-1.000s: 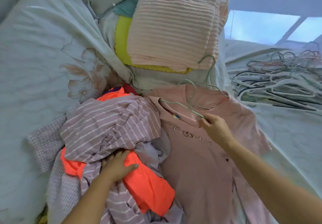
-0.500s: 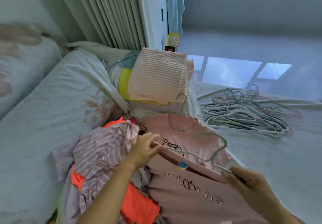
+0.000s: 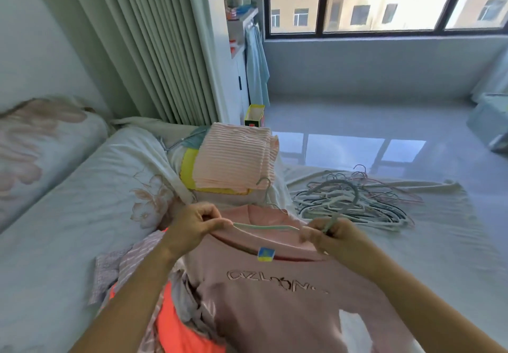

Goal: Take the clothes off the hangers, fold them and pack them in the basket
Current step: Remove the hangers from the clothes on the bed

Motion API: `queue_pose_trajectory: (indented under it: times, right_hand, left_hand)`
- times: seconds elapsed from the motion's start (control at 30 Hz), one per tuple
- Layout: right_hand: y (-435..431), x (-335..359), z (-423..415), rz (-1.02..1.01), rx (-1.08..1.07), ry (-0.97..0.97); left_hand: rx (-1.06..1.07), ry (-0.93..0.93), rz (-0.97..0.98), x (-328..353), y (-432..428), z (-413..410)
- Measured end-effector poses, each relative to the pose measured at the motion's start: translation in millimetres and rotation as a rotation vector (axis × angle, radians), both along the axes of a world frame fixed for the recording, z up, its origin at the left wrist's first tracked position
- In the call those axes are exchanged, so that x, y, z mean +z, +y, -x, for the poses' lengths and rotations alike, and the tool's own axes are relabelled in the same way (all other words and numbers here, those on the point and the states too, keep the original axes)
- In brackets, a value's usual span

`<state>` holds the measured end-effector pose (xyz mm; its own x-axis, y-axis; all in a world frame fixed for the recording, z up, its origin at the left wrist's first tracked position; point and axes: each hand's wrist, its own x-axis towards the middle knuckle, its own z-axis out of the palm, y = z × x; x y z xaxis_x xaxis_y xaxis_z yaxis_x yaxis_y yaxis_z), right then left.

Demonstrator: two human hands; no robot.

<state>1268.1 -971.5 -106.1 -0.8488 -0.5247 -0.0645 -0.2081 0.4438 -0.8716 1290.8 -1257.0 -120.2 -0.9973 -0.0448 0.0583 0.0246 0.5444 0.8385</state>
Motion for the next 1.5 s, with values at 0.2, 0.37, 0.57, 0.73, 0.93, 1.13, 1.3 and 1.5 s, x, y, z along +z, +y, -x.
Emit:
queue_pose_trajectory:
  times: [0.2, 0.37, 0.57, 0.73, 0.93, 1.13, 1.3, 1.5]
  right_hand:
    - [4, 82, 5, 0.052, -0.236, 0.176]
    - [14, 95, -4, 0.018, -0.248, 0.2]
    - [32, 72, -19, -0.052, -0.22, 0.185]
    - [52, 60, -33, -0.068, -0.23, 0.289]
    - [84, 48, -46, -0.048, -0.3, 0.415]
    - [106, 58, -61, 0.202, -0.534, 0.413]
    - [101, 65, -37, 0.681, -0.623, 0.105]
    - [112, 46, -9, 1.005, -0.838, -0.089]
  left_hand:
    - [-0.039, 0.261, 0.13, 96, -7, -5]
    - [0.067, 0.359, 0.036, 83, -3, 7]
    - [0.264, 0.353, -0.088, 28, 16, 19]
    - [0.382, 0.346, -0.09, 1, 46, 35]
    - [0.377, 0.267, -0.154, -14, 70, 43]
    - [0.407, 0.144, -0.255, -36, 91, 36]
    - [0.149, 0.049, -0.329, -22, 142, 22]
    - [0.288, -0.082, -0.523, -22, 134, 14]
